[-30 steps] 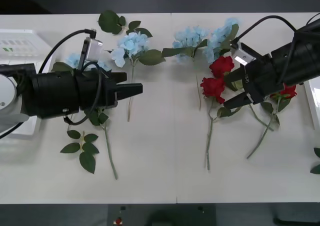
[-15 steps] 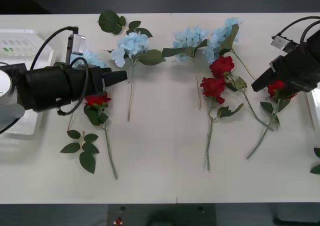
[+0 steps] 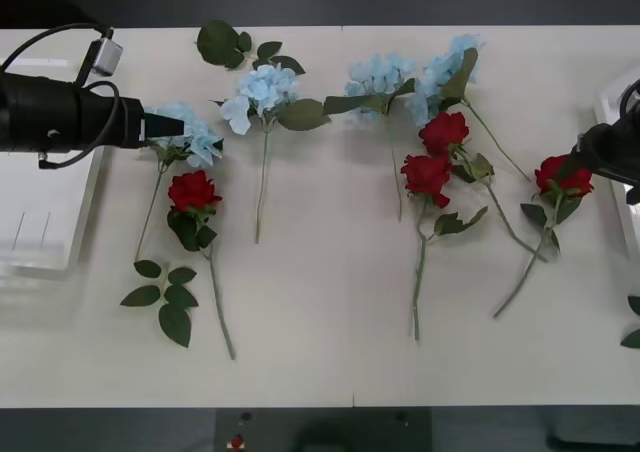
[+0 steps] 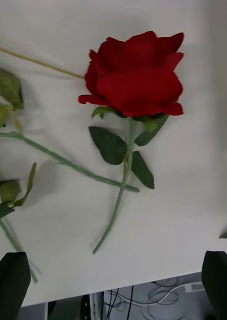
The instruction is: Put the red flowers into the right box and the blue flowers into the left box
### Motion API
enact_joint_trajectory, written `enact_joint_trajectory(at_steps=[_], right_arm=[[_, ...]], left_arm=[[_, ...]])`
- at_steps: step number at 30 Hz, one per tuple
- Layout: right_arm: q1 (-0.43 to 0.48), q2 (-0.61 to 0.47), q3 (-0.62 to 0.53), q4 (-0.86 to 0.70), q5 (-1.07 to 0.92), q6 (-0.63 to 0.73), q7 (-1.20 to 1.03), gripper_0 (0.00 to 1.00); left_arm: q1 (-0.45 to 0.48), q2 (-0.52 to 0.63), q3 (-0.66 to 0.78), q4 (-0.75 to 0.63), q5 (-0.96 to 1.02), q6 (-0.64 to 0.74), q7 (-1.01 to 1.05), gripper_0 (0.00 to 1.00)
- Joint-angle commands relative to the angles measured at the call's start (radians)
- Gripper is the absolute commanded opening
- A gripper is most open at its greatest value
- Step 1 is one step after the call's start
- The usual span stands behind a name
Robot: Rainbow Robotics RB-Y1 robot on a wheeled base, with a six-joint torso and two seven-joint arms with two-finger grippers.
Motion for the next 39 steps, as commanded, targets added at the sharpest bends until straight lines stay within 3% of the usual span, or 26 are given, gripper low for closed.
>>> enact_joint_trajectory(at_steps=[1, 6, 11, 28, 33, 35, 37, 38, 39], right_arm=[[0.058, 0.015, -0.008, 0.015, 0.097, -0.077, -0.025, 1.0], [0.086, 0.093, -0.008, 0.086, 0.241, -0.134, -0.032, 1.0], [0.086, 0.155, -0.01, 0.172, 0.266, -0.175, -0.024, 1.0], [0.104, 0.271, -0.01, 0.316, 0.312, -0.23, 0.016, 1.0], [0.107, 0.297, -0.008, 0.342, 0.32, -0.252, 0.028, 0.79], [0.107, 0.309, -0.008, 0.356, 0.329, -0.256, 0.031, 0.64], [0.107, 0.317, -0.01, 0.365, 0.33, -0.266, 0.033, 0.46], [0.107, 0.32, -0.008, 0.371, 0.33, -0.272, 0.033, 0.31], [0.107, 0.322, -0.01, 0.373, 0.33, -0.272, 0.034, 0.25]], left_arm=[[-0.025, 0.02, 0.094, 0.059, -0.146, 0.091, 0.009, 1.0], [-0.025, 0.02, 0.12, 0.129, -0.311, 0.13, 0.006, 1.0], [-0.025, 0.002, 0.12, 0.16, -0.428, 0.116, 0.011, 1.0], [-0.025, -0.207, 0.12, 0.203, -0.684, 0.035, 0.037, 1.0], [-0.018, -0.235, 0.12, 0.198, -0.75, 0.039, 0.032, 1.0], [-0.012, -0.247, 0.12, 0.197, -0.774, 0.039, 0.034, 1.0], [-0.011, -0.254, 0.12, 0.197, -0.799, 0.036, 0.035, 1.0], [-0.009, -0.262, 0.12, 0.197, -0.819, 0.036, 0.037, 0.98], [-0.009, -0.264, 0.12, 0.197, -0.827, 0.035, 0.037, 0.96]])
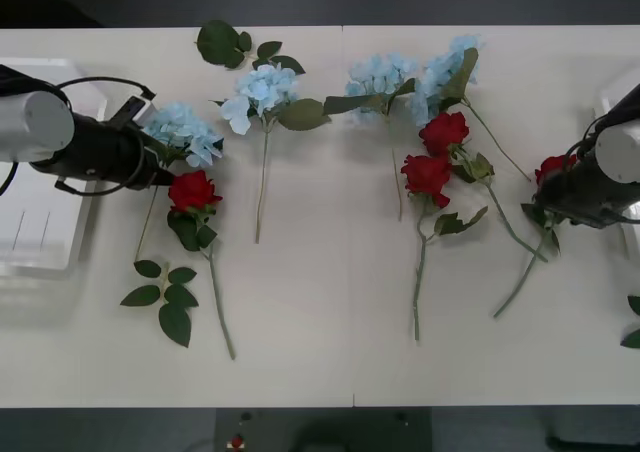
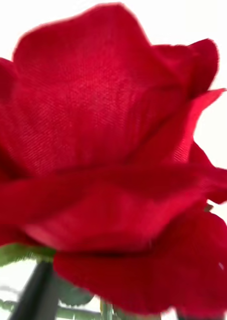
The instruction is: Put the red flowers into the right box and the blue flowers into the left box
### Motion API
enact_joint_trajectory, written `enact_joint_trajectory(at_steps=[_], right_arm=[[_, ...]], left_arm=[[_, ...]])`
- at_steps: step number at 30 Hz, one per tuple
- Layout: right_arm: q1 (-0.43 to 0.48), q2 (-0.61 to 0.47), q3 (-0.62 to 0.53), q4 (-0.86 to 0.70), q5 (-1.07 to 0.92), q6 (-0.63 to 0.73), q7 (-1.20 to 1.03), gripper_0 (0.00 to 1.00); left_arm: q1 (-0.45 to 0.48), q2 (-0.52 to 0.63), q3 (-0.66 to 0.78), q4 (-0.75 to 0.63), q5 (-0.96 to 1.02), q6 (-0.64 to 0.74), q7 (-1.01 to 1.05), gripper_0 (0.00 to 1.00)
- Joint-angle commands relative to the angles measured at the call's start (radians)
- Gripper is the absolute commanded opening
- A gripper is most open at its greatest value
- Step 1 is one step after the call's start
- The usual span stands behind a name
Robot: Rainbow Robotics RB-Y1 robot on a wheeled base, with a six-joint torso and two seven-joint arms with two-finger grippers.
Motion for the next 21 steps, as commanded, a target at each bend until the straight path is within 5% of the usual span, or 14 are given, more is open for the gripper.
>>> enact_joint_trajectory(at_steps=[1, 3, 10, 14, 21], right_arm=[[0.0, 0.004, -0.008, 0.016, 0.001, -0.016, 0.035, 0.17], [0.0, 0.007, -0.008, 0.021, 0.002, -0.016, 0.039, 0.0], [-0.002, 0.007, -0.015, 0.022, -0.002, -0.028, 0.046, 0.0], [-0.037, -0.032, -0.042, 0.01, -0.016, -0.002, 0.08, 0.0], [-0.178, -0.142, -0.042, 0.007, -0.038, 0.139, 0.356, 0.0]], left_arm=[[0.005, -0.003, 0.008, -0.022, -0.047, -0.006, 0.029, 0.93], [0.005, -0.011, 0.008, -0.022, -0.055, -0.008, 0.032, 0.8], [0.026, -0.023, 0.008, -0.022, -0.072, -0.049, 0.035, 0.39], [0.028, -0.028, 0.008, -0.022, -0.081, -0.051, 0.035, 0.04], [0.033, -0.03, 0.009, -0.028, -0.093, -0.051, 0.035, 0.0]])
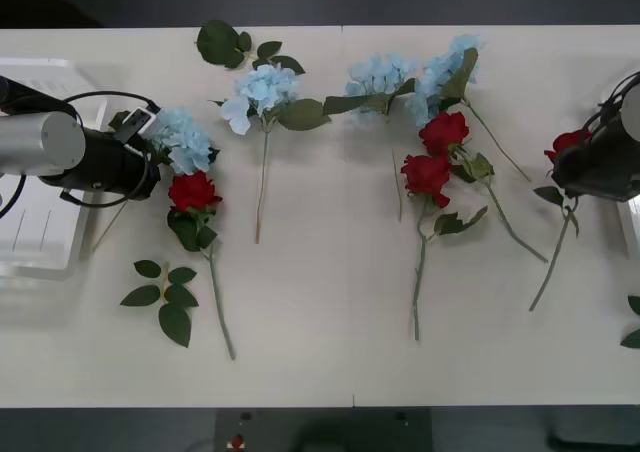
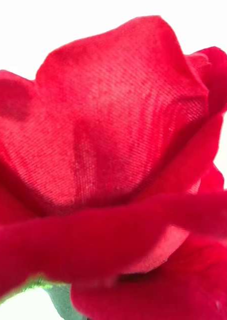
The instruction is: Put the red flowers into the right box and the blue flowers into the left box
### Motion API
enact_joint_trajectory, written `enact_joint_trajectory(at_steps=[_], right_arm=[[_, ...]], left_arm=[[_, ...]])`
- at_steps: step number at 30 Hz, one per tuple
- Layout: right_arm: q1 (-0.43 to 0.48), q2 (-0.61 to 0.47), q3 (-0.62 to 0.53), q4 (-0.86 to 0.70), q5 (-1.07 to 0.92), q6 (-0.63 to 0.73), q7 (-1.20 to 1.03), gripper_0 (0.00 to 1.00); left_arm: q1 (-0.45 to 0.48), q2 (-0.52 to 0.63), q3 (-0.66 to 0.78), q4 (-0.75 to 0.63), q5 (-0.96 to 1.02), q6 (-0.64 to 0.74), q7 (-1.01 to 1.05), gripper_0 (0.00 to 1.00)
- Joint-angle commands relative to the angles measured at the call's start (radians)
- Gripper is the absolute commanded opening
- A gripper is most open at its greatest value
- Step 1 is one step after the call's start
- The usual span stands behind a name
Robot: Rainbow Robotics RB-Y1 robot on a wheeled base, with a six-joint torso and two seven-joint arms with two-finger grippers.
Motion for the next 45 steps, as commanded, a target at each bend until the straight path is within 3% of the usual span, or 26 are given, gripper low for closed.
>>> enact_joint_trajectory(at_steps=[1, 5, 11, 21, 28, 37, 39, 40, 42, 45], right_arm=[[-0.125, -0.112, 0.007, -0.008, 0.018, 0.057, 0.186, 0.0], [-0.174, -0.16, 0.007, 0.009, 0.117, 0.086, 0.325, 0.0], [-0.203, -0.175, 0.009, 0.09, 0.283, 0.028, 0.482, 0.0], [-0.2, -0.059, 0.007, 0.382, 0.628, -0.271, 0.566, 0.0], [-0.194, 0.076, 0.007, 0.695, 0.714, -0.532, 0.544, 0.0], [-0.163, 0.11, -0.016, 0.741, 0.714, -0.592, 0.52, 0.0], [-0.161, 0.11, -0.016, 0.739, 0.714, -0.592, 0.52, 0.18], [-0.161, 0.109, -0.017, 0.739, 0.714, -0.592, 0.52, 0.4], [-0.163, 0.109, -0.022, 0.739, 0.714, -0.592, 0.525, 0.68], [-0.161, 0.107, -0.03, 0.739, 0.714, -0.592, 0.531, 0.88]], left_arm=[[-0.002, 0.001, 0.009, -0.036, -0.013, -0.005, 0.038, 0.0], [-0.004, 0.05, 0.041, -0.111, 0.006, 0.016, 0.053, 0.0], [-0.016, 0.098, 0.258, -0.215, 0.049, 0.189, 0.073, 0.0], [0.004, 0.208, 0.526, -0.241, -0.036, 0.265, 0.072, 0.0], [0.135, 0.3, 0.586, -0.241, -0.053, 0.142, 0.084, 0.0], [0.331, 0.319, 0.586, -0.243, -0.044, -0.088, 0.081, 0.0], [0.354, 0.319, 0.586, -0.243, -0.042, -0.107, 0.081, 0.0], [0.362, 0.317, 0.586, -0.243, -0.042, -0.108, 0.079, 0.0], [0.368, 0.317, 0.584, -0.243, -0.042, -0.108, 0.076, 0.0], [0.368, 0.317, 0.572, -0.243, -0.034, -0.108, 0.075, 0.0]])
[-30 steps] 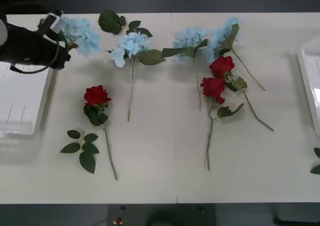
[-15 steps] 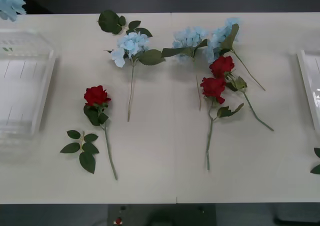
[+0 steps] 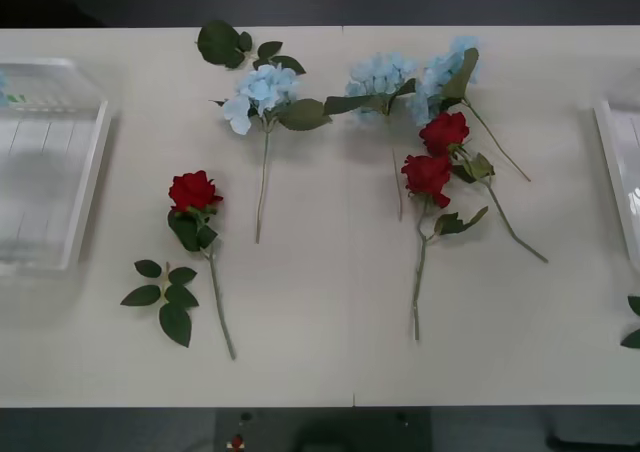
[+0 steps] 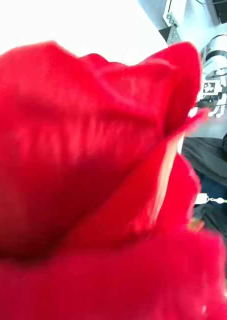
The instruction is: Put the red flowers into the right box and the blue flowers into the left box
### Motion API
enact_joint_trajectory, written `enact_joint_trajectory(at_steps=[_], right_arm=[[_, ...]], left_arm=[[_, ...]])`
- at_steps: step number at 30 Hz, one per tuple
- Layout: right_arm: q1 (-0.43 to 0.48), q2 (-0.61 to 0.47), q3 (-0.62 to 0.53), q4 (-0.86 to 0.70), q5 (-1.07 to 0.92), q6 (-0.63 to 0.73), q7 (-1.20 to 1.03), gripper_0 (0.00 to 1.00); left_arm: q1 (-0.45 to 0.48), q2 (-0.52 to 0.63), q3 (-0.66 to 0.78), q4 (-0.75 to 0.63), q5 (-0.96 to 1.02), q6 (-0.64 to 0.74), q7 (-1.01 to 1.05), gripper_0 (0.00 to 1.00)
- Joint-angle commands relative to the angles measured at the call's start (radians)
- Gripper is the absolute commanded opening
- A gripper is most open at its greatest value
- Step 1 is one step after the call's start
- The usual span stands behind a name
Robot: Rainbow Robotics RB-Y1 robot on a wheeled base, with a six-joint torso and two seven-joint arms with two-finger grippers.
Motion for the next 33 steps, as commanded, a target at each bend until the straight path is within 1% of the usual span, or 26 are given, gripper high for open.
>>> enact_joint_trajectory(at_steps=[1, 4, 5, 7, 8, 11, 13, 14, 16, 17, 19, 21, 25, 28, 29, 32, 33], right_arm=[[-0.018, -0.02, 0.003, -0.001, 0.006, -0.002, -0.016, 0.93], [-0.018, -0.024, -0.002, -0.003, 0.006, -0.002, -0.012, 1.0], [-0.02, -0.026, -0.008, -0.004, 0.005, -0.002, -0.01, 1.0], [-0.02, -0.034, -0.031, -0.004, 0.002, -0.002, -0.009, 1.0], [-0.02, -0.038, -0.048, -0.004, -0.005, -0.002, -0.007, 1.0], [-0.02, -0.06, -0.098, -0.004, -0.044, 0.0, 0.004, 1.0], [-0.018, -0.066, -0.115, -0.004, -0.098, 0.003, 0.016, 1.0], [-0.02, -0.067, -0.125, -0.009, -0.144, 0.011, 0.045, 1.0], [-0.02, -0.069, -0.137, -0.038, -0.219, 0.037, 0.102, 1.0], [-0.02, -0.069, -0.143, -0.069, -0.262, 0.067, 0.128, 1.0], [-0.02, -0.07, -0.148, -0.132, -0.324, 0.13, 0.154, 1.0], [-0.02, -0.069, -0.146, -0.215, -0.387, 0.209, 0.168, 1.0], [-0.02, -0.069, -0.129, -0.366, -0.466, 0.334, 0.162, 1.0], [-0.02, -0.069, -0.103, -0.454, -0.48, 0.371, 0.165, 1.0], [-0.02, -0.069, -0.082, -0.5, -0.48, 0.382, 0.168, 1.0], [-0.02, -0.06, -0.049, -0.566, -0.483, 0.391, 0.171, 1.0], [-0.02, -0.053, -0.037, -0.587, -0.483, 0.391, 0.172, 1.0]], left_arm=[[-0.019, 0.028, -0.02, -0.022, 0.015, -0.012, 0.013, 0.0], [-0.019, 0.028, -0.022, -0.022, 0.025, -0.011, 0.013, 0.03], [-0.019, 0.028, -0.022, -0.022, 0.026, -0.011, 0.013, 0.05], [-0.021, 0.028, -0.022, -0.022, 0.042, -0.012, 0.01, 0.22], [-0.021, 0.028, -0.022, -0.022, 0.048, -0.011, 0.008, 0.27], [-0.021, 0.028, -0.022, -0.022, 0.069, 0.002, 0.007, 0.36], [-0.021, 0.028, -0.022, -0.026, 0.083, 0.003, 0.002, 0.39], [-0.021, 0.028, -0.022, -0.033, 0.094, 0.009, -0.001, 0.43], [-0.022, 0.03, -0.008, -0.057, 0.12, 0.054, -0.001, 0.51], [-0.022, 0.028, 0.011, -0.074, 0.138, 0.094, -0.002, 0.58], [-0.022, 0.028, 0.038, -0.111, 0.178, 0.167, -0.007, 0.67], [-0.022, 0.03, 0.055, -0.168, 0.204, 0.243, -0.009, 0.7], [-0.022, 0.028, 0.057, -0.286, 0.203, 0.336, 0.016, 0.71], [-0.025, 0.016, 0.041, -0.346, 0.204, 0.381, 0.097, 0.71], [-0.025, 0.009, 0.026, -0.378, 0.2, 0.396, 0.14, 0.74], [-0.025, -0.011, -0.022, -0.43, 0.192, 0.402, 0.217, 0.78], [-0.025, -0.024, -0.049, -0.445, 0.189, 0.396, 0.261, 0.81]])
